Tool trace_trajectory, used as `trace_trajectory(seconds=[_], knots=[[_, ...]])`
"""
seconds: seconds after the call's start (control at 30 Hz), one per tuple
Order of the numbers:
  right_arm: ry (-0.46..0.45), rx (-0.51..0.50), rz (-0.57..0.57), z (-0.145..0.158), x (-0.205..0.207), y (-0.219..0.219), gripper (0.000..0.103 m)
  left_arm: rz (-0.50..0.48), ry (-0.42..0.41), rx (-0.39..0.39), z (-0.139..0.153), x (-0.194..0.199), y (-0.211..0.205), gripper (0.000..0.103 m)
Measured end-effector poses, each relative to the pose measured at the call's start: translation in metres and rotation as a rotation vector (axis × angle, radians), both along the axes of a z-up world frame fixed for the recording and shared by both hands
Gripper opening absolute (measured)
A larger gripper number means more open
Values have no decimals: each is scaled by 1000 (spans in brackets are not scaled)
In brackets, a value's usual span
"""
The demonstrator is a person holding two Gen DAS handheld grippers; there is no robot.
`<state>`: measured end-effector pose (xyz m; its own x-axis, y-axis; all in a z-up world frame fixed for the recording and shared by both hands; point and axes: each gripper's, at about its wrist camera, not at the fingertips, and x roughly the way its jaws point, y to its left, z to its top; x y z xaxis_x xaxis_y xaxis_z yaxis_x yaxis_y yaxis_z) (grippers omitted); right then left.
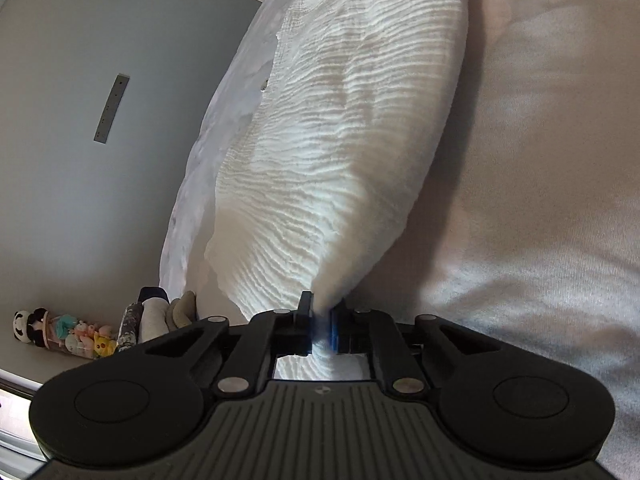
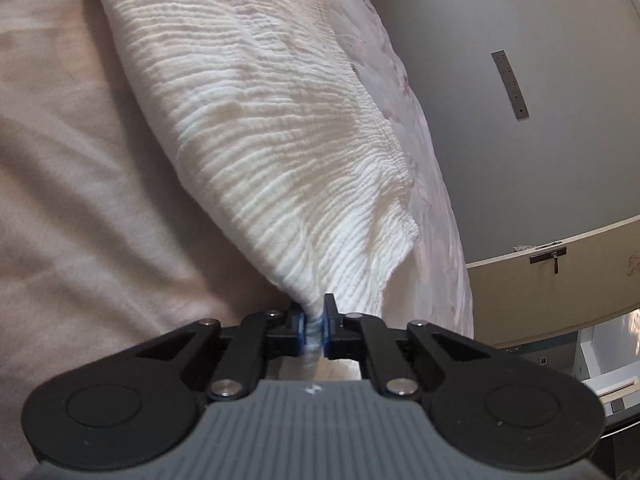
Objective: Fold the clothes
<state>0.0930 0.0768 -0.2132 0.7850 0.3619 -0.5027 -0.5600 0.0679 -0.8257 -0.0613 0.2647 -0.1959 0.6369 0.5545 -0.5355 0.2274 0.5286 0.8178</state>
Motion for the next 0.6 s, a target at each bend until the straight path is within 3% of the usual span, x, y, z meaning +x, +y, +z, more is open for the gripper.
trace_trajectory(seconds=[0.33, 0.6], knots=[[-64, 20, 40, 80, -15, -13, 6, -39, -10, 15, 66, -16, -1, 2], [17, -26, 76, 121, -75, -59, 6, -86, 47, -17, 96, -88, -37, 2]])
